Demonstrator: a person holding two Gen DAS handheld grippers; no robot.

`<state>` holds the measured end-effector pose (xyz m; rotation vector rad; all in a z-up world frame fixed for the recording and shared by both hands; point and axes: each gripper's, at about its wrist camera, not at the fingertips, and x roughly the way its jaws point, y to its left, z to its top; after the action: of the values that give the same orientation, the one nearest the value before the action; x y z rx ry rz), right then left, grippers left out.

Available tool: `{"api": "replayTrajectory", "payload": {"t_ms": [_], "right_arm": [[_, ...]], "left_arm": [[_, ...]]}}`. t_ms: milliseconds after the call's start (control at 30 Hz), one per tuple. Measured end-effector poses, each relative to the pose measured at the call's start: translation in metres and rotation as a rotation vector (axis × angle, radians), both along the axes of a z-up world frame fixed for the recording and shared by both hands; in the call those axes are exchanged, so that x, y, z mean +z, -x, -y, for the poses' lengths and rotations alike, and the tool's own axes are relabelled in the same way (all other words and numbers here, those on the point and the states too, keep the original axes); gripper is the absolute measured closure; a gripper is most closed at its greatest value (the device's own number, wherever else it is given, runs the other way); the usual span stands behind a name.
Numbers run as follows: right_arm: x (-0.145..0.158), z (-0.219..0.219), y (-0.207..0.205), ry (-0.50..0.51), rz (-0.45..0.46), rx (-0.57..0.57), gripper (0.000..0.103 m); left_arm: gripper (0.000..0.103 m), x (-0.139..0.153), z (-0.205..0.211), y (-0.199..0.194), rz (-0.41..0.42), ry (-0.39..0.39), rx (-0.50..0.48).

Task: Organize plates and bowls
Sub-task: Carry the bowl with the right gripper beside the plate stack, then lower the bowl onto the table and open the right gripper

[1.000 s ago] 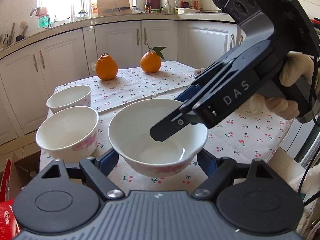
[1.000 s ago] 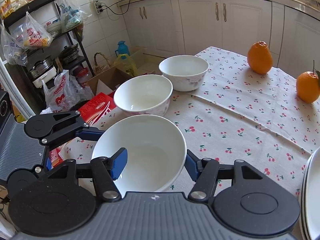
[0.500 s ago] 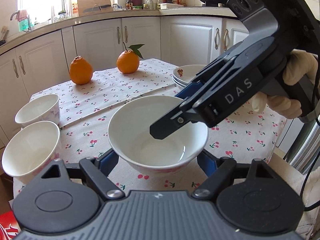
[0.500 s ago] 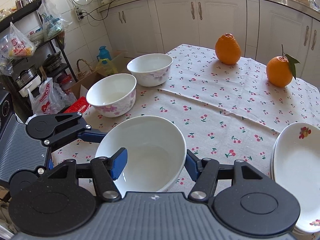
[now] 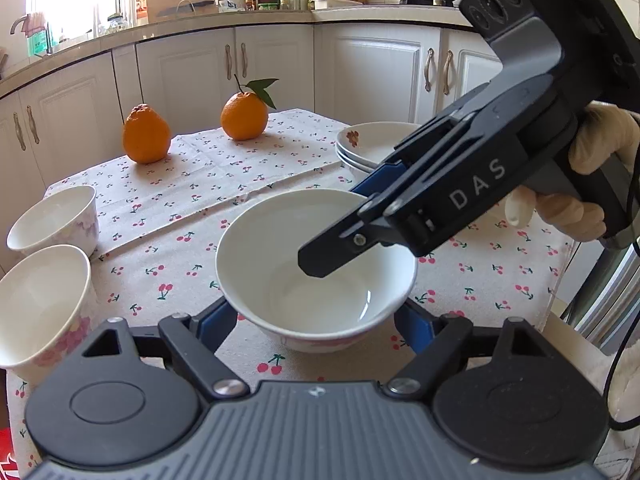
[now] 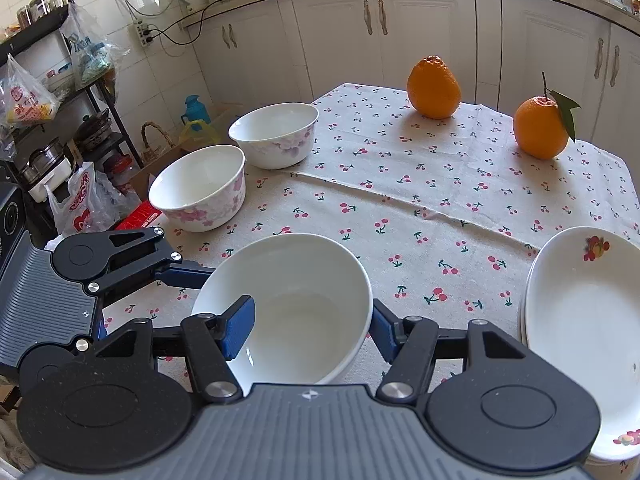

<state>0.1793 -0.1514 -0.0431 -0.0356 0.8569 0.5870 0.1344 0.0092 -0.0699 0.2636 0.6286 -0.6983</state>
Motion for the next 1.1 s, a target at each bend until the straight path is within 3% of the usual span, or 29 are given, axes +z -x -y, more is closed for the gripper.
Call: {"api": "replayTrajectory", "payload": {"t_ms": [267,333,433,533,833,1100], "right_arm": [[-0.001,0.001,-0.003,0.009,0.004,-0.004,0.036],[-0.001,0.000,-0.003,0.018,0.008,-0.007,0.030],[0.002,0.000,0.000,0.019,0.038,-0.009,0.008],[0.006,-0.002,0.001,0.024,0.058,-0.008,0.001],[0.016,-0.021,0.004,0.067,0.104,0.038,0.000],[0.023,-0.044,0.001,0.065,0.118,0.099,0.000]], "left_arm": [[0.018,-0.001,0.001,-0.003,-0.004,0.007,0.007],[0.017,-0.002,0.001,-0.003,-0.001,0.006,0.012],[0.012,-0.001,-0.001,-0.001,0.017,0.004,0.010],[0.006,0.001,-0.006,0.001,0.025,0.018,0.019],[0.003,0.010,-0.030,0.019,0.045,0.051,0.065],[0.001,0.020,-0.072,0.021,0.082,0.064,0.216]]}}
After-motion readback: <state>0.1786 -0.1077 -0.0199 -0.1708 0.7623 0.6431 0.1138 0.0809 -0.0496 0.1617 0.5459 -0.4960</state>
